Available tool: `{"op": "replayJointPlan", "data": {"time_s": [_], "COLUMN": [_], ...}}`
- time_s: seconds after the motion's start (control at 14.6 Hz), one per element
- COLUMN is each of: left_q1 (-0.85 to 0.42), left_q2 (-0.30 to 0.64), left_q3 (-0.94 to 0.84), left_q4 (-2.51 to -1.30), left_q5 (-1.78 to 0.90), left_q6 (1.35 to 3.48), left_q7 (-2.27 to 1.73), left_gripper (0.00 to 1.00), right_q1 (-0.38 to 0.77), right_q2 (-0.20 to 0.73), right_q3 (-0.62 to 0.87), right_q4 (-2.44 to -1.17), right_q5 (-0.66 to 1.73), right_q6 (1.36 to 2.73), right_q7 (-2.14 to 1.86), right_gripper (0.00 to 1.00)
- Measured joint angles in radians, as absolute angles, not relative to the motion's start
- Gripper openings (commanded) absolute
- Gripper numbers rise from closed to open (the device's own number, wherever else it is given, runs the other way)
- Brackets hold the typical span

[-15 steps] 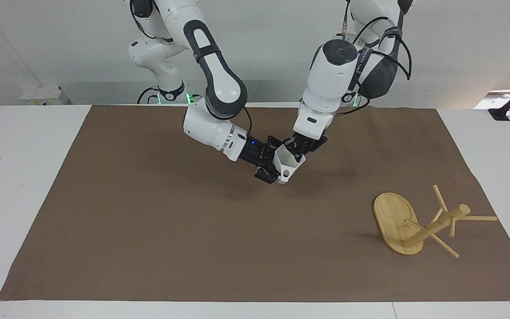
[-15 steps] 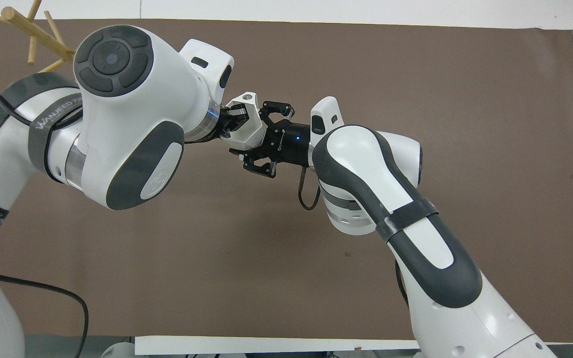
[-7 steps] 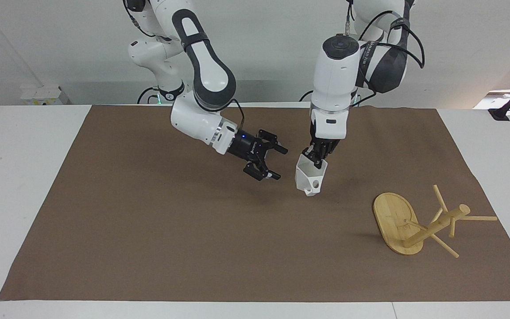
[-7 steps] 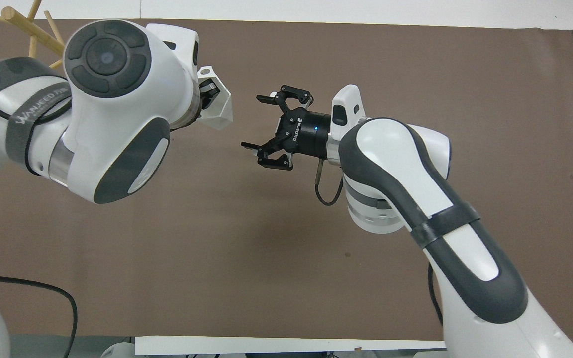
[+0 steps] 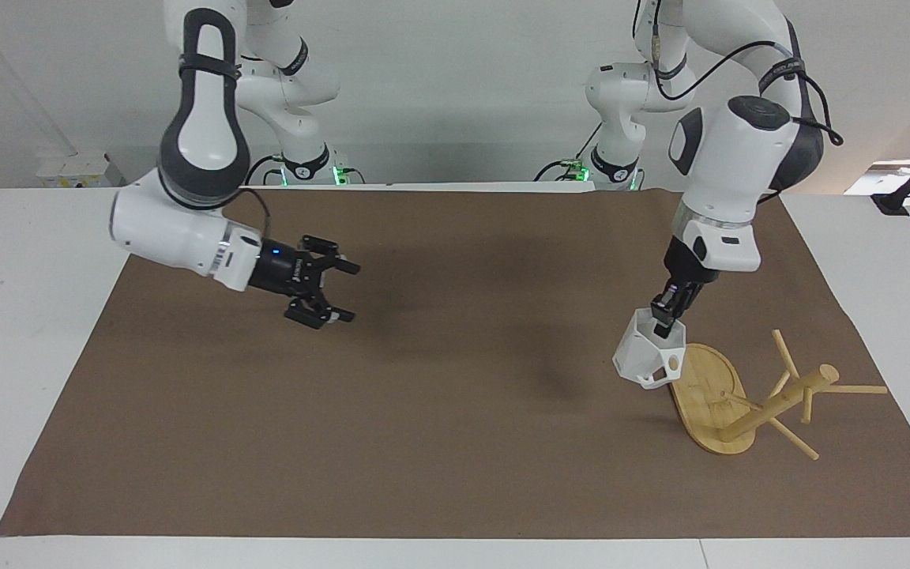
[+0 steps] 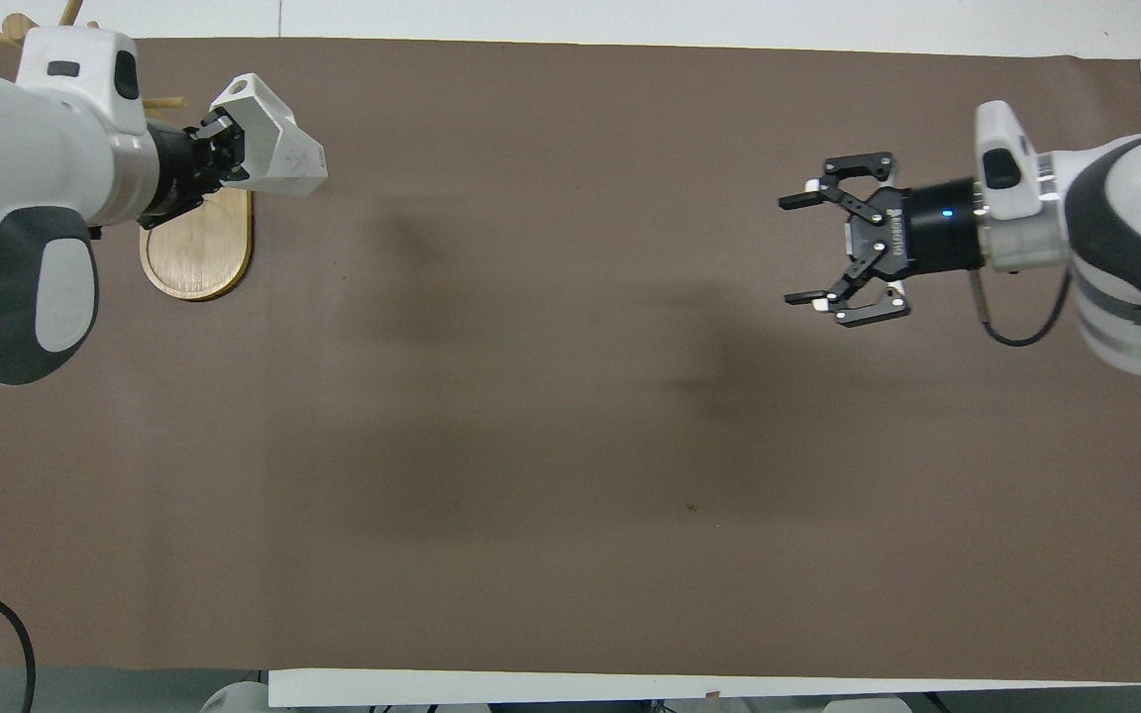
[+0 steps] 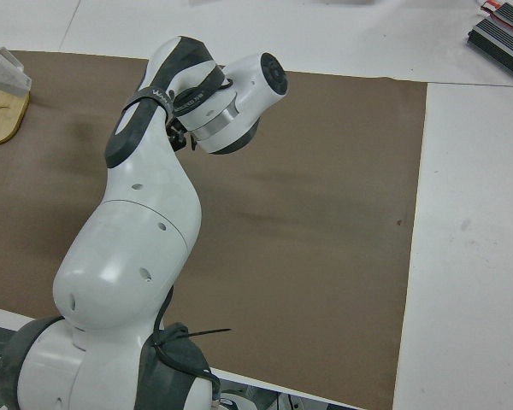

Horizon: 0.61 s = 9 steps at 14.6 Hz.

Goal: Hang cup on rack
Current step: 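Carry the mug to the rack with the left gripper while the right gripper retracts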

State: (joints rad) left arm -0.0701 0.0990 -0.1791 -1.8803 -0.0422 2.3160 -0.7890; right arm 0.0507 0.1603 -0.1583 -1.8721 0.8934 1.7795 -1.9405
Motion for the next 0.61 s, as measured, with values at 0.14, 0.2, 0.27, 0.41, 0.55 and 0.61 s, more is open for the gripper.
{"op": "replayJointPlan", "data": {"time_s": [0.14, 0.2, 0.27, 0.41, 0.55, 0.61], "left_q1": [-0.051, -0.050, -0.050, -0.044, -0.025, -0.013], "left_q2": [0.102, 0.108, 0.115, 0.134, 0.155, 0.166], "left_q3": [-0.179, -0.180, -0.180, -0.179, -0.178, -0.178], "left_q4": [-1.894, -1.897, -1.898, -1.900, -1.900, -1.900], "left_q5": [-0.052, -0.053, -0.053, -0.053, -0.053, -0.053], "left_q6": [2.329, 2.337, 2.345, 2.367, 2.401, 2.422], "left_q7": [-0.750, -0.744, -0.742, -0.730, -0.711, -0.700], "left_gripper": [0.00, 0.00, 0.00, 0.00, 0.00, 0.00], "right_q1": [-0.012, -0.036, -0.054, -0.067, -0.066, -0.065], "right_q2": [0.133, 0.115, 0.093, 0.033, -0.041, -0.074], "right_q3": [-0.158, -0.157, -0.157, -0.157, -0.151, -0.147], "right_q4": [-1.847, -1.840, -1.834, -1.824, -1.809, -1.791], "right_q5": [0.735, 0.668, 0.600, 0.489, 0.378, 0.320], "right_q6": [1.759, 1.751, 1.742, 1.719, 1.646, 1.593], "right_q7": [-1.830, -1.756, -1.686, -1.550, -1.381, -1.286], "right_gripper": [1.00, 1.00, 1.00, 0.99, 1.00, 0.99]}}
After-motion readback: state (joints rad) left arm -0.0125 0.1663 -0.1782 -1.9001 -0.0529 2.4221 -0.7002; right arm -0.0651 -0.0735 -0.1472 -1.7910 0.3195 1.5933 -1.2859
